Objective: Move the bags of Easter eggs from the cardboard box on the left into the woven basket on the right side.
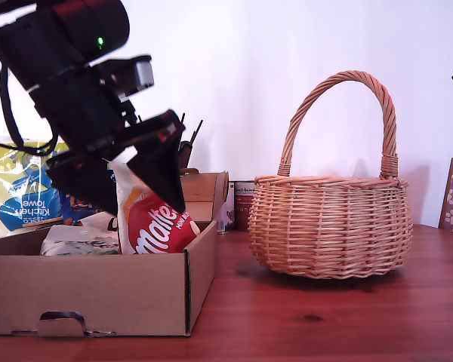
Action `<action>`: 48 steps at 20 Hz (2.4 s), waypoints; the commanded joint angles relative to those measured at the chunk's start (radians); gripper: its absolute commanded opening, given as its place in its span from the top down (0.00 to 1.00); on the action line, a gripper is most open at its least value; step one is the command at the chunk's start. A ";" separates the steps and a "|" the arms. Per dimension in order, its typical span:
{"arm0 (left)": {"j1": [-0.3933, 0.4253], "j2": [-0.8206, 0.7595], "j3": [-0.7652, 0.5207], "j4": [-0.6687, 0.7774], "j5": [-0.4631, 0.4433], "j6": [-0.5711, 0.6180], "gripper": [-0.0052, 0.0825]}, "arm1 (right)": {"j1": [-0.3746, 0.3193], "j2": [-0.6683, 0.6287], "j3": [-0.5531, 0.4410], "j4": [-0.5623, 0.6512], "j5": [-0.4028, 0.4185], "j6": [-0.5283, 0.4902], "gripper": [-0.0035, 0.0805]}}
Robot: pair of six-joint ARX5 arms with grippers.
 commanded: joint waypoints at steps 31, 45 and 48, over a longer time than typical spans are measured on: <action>-0.058 0.081 0.374 0.410 0.206 -0.123 0.97 | 0.010 0.000 0.016 0.003 -0.003 -0.003 0.97; -0.183 0.349 0.375 0.688 0.179 -0.169 0.97 | 0.010 0.000 0.016 0.003 -0.003 -0.002 0.97; -0.194 0.395 0.375 0.735 0.178 -0.121 0.97 | 0.010 0.000 0.016 0.003 -0.003 -0.002 0.97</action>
